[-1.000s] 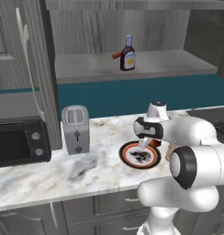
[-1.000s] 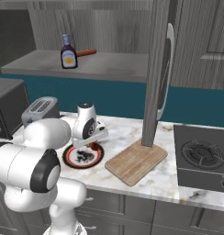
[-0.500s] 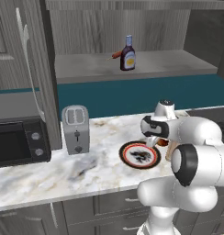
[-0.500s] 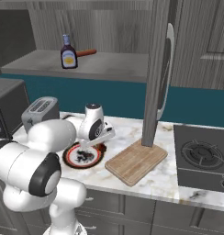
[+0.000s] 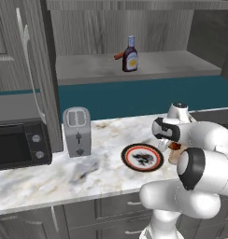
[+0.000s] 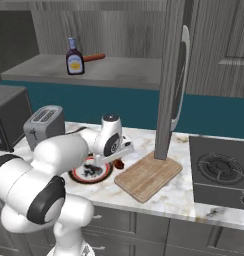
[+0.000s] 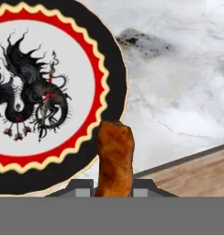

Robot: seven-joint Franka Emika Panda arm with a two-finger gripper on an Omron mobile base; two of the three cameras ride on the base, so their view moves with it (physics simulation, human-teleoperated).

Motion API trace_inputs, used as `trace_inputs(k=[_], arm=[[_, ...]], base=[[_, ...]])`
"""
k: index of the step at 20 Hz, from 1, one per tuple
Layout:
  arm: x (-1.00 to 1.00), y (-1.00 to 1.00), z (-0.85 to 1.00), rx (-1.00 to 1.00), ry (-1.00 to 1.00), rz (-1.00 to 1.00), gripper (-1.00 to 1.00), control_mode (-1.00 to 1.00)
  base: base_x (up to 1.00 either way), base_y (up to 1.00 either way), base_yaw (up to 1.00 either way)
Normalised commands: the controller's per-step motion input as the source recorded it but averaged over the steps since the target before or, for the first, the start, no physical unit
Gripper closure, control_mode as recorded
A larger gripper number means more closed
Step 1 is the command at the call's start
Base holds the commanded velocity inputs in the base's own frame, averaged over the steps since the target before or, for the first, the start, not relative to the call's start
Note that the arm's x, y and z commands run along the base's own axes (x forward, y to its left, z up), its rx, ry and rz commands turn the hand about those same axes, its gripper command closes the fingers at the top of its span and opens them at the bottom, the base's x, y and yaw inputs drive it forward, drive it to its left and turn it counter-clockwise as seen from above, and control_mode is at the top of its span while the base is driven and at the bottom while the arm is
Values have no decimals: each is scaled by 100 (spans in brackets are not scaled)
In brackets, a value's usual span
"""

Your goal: Pick the chicken drumstick from the plate and place it on the cutting board. Then pick the condiment bottle from the cabinet and place it next to the cutting board.

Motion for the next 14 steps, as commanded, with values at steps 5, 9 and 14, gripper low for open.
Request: trace_inputs(k=[5,9,14], arm=[[-11,-37,0,0,0,0,100,-100],[-1,-37,0,0,0,0,100,-100],[0,-35,0,0,0,0,100,-100]], base=[[0,0,0],[0,0,0],[0,0,0]])
